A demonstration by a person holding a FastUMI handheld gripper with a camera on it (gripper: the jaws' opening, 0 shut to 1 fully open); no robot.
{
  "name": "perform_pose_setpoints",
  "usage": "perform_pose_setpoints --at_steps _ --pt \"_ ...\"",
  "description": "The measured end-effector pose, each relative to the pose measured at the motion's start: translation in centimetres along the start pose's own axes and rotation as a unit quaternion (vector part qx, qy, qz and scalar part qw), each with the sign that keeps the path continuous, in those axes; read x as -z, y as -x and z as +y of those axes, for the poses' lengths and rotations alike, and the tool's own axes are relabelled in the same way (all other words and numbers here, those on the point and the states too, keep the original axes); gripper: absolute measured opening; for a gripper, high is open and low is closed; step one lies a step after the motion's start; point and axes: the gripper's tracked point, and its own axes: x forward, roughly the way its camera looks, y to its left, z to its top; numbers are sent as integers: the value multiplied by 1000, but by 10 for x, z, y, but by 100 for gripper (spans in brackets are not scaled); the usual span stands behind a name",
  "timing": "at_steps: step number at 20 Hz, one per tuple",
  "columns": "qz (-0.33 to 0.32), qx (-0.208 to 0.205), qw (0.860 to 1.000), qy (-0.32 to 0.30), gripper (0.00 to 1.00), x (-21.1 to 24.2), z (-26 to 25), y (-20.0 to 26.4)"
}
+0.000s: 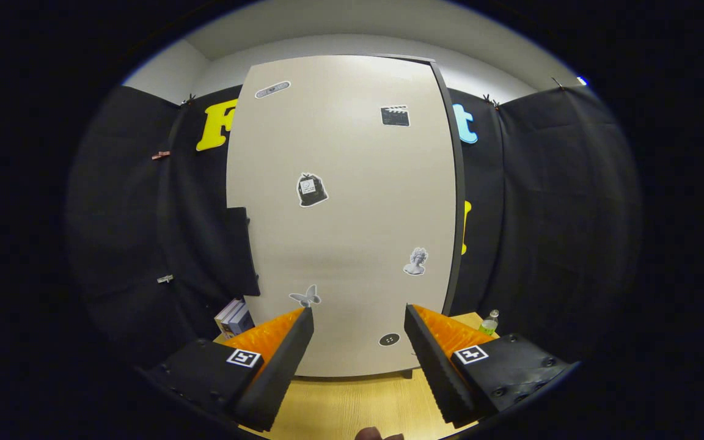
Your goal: Open the shoe cabinet door, grab the shoes and put them into the shoe cabinet, then close the shoe cabinet door.
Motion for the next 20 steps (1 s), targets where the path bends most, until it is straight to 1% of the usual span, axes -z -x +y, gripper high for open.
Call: perform_pose_setpoints --at_steps 12,16,20 --pt "8 -11 1000 -8 98 11 8 -11" --pt "3 -5 1000 13 99 16 9 -22" --pt "5 -1 1000 -1 99 23 7 -30"
